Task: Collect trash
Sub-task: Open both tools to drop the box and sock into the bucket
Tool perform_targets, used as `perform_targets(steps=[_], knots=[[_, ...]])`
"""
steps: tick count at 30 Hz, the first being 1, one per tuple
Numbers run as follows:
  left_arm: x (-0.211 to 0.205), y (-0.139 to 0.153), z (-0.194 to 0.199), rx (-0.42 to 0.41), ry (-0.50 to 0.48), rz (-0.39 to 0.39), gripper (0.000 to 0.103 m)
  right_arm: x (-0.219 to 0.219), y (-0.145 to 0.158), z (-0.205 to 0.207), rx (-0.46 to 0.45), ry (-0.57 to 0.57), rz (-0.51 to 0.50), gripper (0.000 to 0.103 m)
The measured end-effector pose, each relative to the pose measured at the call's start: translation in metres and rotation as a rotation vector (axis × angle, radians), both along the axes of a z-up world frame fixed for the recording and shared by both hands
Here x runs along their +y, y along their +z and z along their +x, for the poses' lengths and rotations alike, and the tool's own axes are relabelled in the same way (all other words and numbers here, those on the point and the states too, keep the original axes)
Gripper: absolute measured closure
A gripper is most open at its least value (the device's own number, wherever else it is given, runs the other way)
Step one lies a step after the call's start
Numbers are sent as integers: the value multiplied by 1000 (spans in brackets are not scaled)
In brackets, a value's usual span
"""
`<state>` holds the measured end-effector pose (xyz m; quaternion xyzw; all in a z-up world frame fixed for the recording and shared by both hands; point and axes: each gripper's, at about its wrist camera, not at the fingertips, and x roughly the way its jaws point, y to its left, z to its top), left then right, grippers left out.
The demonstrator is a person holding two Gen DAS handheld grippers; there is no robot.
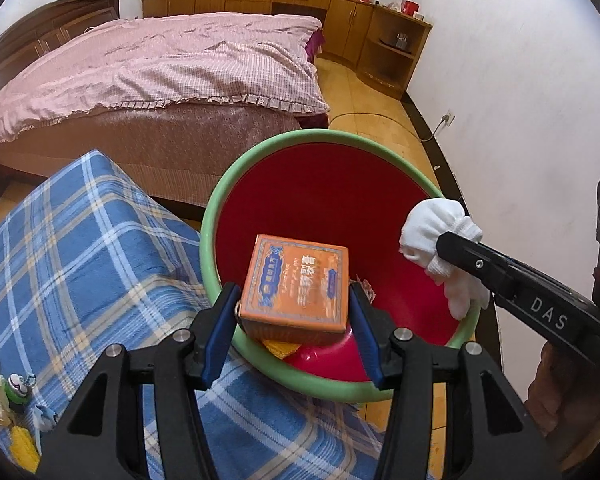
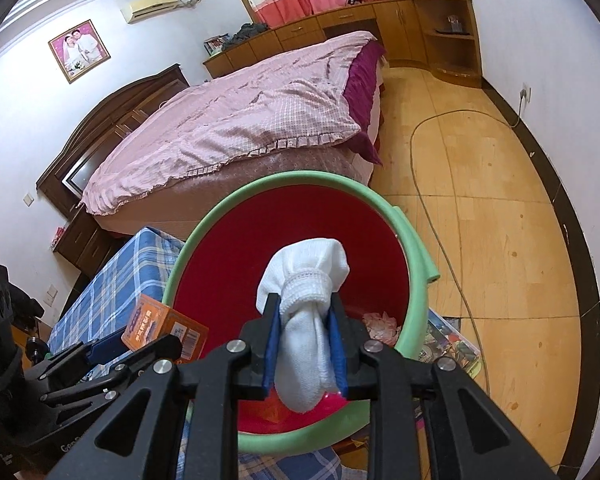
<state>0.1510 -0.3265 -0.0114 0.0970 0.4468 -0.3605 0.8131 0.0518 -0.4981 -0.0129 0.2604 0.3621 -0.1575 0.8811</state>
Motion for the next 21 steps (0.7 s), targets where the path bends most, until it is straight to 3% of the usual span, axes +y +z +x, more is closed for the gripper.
perform_targets(steps=[21], knots=[[28,15,-4,-3,95,-36,49,7,8,-13,-49,-12,26,49]])
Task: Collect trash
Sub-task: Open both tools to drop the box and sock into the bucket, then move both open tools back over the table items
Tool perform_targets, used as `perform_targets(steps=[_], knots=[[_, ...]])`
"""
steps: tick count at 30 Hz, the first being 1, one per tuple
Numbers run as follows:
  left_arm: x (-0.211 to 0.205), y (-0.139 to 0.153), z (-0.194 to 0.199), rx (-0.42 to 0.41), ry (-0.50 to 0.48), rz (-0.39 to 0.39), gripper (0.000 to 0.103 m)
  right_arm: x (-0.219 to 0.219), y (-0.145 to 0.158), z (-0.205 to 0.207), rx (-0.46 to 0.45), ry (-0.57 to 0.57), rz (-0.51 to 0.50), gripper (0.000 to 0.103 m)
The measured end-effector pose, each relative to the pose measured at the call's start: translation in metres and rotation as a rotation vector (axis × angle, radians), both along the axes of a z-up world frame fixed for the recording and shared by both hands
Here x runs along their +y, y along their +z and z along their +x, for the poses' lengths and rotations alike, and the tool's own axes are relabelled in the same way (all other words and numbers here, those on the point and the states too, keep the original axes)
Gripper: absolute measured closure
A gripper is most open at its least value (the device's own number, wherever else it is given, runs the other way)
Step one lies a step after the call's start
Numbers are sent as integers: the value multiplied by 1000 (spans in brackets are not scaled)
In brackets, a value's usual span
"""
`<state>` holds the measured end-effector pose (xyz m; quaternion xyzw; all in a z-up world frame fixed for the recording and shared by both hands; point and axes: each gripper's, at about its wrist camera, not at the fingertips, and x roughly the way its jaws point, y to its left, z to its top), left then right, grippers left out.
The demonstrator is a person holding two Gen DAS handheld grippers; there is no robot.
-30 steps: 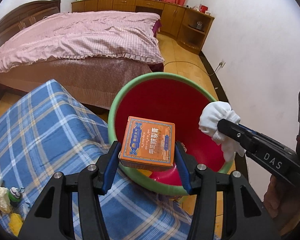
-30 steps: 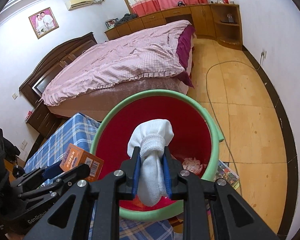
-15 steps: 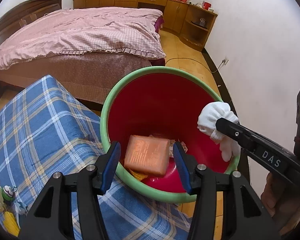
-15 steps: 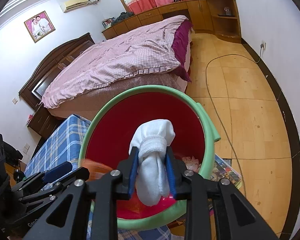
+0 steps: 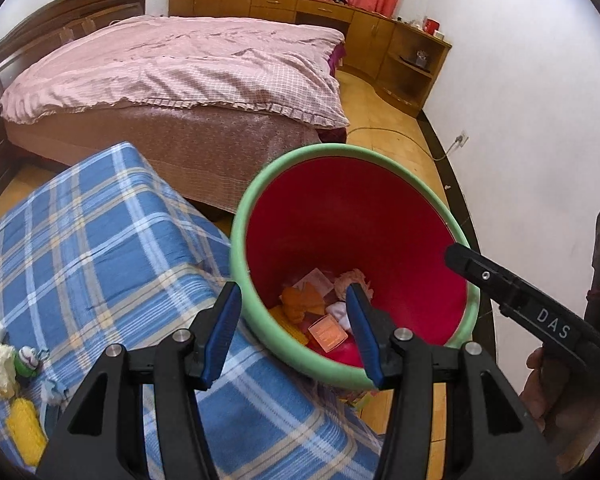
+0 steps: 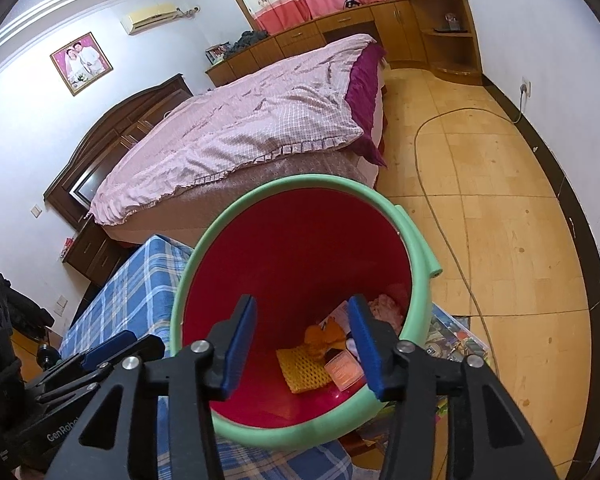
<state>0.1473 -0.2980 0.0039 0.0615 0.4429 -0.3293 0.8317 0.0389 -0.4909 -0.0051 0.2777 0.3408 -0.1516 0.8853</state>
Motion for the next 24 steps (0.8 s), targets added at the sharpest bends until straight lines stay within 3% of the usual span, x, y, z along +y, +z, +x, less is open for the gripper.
perform_targets(steps=[13,24], knots=[[55,19,-8,-29,107,-28,49,30,18,-8,-41,27,6,34],[119,31,-8,-49,229,-52,49,75,28,0,-52,106,5,30]])
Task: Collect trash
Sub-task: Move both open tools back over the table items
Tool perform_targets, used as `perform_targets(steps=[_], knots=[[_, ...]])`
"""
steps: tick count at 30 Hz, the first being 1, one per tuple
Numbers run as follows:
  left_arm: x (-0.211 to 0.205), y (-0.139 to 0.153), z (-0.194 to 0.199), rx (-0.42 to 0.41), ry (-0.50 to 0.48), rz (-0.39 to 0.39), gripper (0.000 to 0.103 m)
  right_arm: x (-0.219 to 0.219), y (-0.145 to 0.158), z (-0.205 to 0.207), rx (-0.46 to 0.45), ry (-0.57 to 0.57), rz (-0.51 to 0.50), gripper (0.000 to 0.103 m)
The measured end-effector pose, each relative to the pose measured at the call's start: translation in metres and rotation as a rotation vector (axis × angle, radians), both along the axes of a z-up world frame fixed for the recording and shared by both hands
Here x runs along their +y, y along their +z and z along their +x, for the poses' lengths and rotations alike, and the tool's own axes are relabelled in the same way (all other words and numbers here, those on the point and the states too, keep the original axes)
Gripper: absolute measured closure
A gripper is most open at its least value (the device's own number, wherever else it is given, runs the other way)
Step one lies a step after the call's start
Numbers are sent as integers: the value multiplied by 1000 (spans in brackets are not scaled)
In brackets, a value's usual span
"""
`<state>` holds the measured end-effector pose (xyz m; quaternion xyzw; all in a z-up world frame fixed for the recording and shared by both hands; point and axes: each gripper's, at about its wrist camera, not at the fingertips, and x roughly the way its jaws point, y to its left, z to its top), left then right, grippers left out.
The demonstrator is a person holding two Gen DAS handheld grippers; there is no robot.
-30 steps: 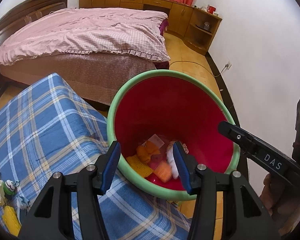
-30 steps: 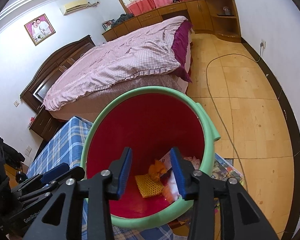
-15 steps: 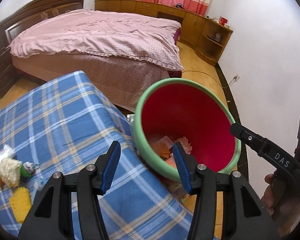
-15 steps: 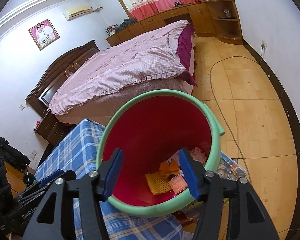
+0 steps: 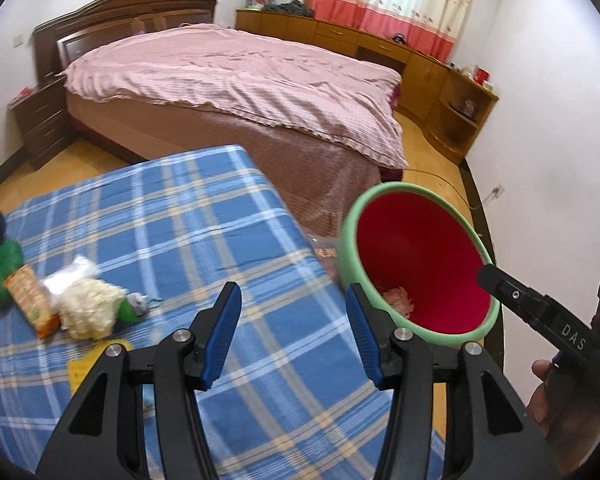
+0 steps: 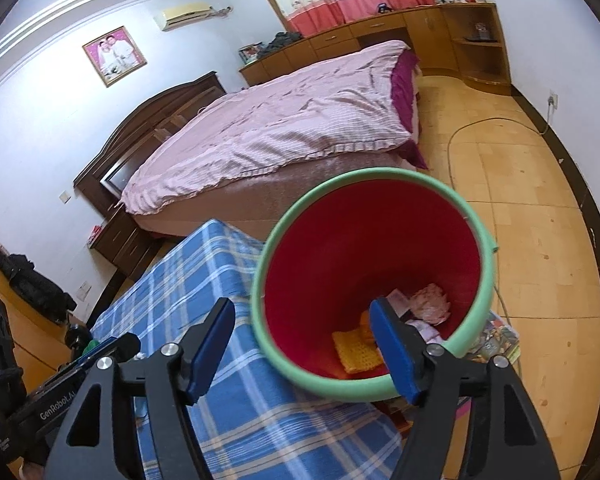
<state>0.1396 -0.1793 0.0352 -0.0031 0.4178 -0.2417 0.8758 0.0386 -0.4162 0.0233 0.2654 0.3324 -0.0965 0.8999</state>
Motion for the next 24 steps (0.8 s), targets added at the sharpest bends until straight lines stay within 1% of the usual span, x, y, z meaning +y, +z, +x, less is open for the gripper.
perform_targets(steps=[14,24], knots=[[93,1,11,-18,191,19,49,60,-1,26,21,111,-2,26],[156,-10,25,1,329,39,49,98,-6,48,47,188,-14,24]])
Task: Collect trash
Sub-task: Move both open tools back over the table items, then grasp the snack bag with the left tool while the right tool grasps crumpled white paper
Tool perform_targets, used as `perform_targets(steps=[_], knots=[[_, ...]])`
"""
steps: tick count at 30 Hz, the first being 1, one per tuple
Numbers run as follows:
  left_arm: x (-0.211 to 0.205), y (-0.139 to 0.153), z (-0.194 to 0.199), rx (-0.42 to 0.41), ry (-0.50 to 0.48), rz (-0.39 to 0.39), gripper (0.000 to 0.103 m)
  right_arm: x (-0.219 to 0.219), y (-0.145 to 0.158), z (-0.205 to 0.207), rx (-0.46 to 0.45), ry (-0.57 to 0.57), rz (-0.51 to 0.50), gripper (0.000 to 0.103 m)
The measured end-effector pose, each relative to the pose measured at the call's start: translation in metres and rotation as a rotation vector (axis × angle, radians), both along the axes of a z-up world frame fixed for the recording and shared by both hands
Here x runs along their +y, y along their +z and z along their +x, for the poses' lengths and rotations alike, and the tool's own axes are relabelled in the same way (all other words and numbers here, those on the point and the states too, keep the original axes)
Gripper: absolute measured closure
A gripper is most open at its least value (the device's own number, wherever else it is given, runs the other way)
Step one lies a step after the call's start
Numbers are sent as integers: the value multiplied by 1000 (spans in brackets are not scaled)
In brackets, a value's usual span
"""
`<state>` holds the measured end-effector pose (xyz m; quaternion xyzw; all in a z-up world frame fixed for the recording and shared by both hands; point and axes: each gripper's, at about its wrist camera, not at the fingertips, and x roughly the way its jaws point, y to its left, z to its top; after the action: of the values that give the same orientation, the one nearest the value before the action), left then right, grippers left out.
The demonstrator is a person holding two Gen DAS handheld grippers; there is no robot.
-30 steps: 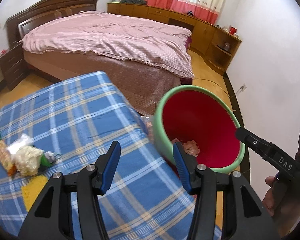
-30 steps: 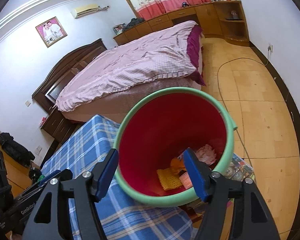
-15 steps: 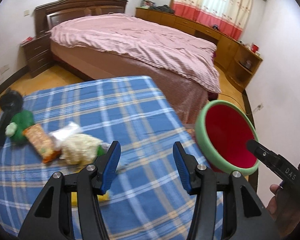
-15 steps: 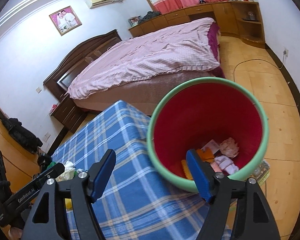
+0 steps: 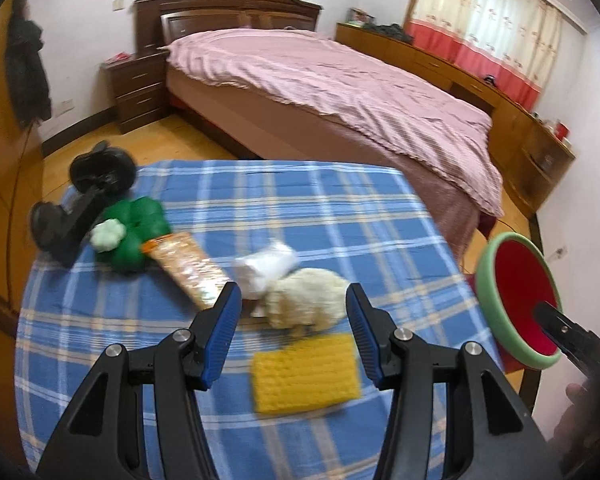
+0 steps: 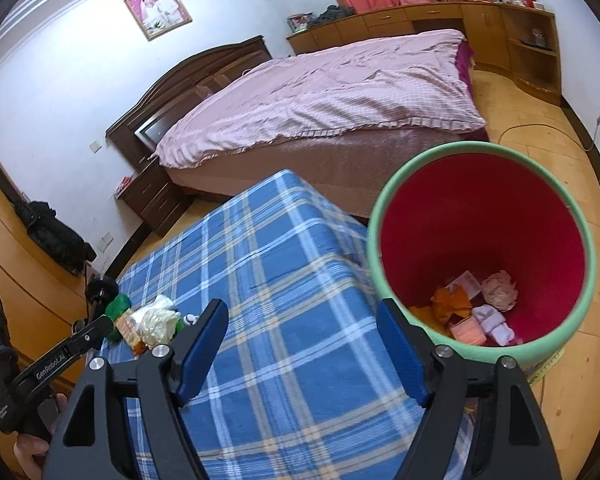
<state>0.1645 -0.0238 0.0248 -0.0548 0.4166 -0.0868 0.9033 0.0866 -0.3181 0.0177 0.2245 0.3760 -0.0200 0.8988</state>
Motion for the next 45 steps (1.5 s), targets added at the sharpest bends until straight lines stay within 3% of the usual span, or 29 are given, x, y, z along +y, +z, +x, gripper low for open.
perform_targets(steps=[12,23,32,45], knots=[[56,-38,30,83,145,-8,49,32,-15,28,48,65,-25,23],[69,-74,64,165,212,-73,48,40,-35,53,98,92,-30,23],[60,-83,75,168,209,-117,50,40,-45,62,125,99,-28,23],[73,-74,57,138,202,-163,53,61,-38,64,112,148,-56,23]])
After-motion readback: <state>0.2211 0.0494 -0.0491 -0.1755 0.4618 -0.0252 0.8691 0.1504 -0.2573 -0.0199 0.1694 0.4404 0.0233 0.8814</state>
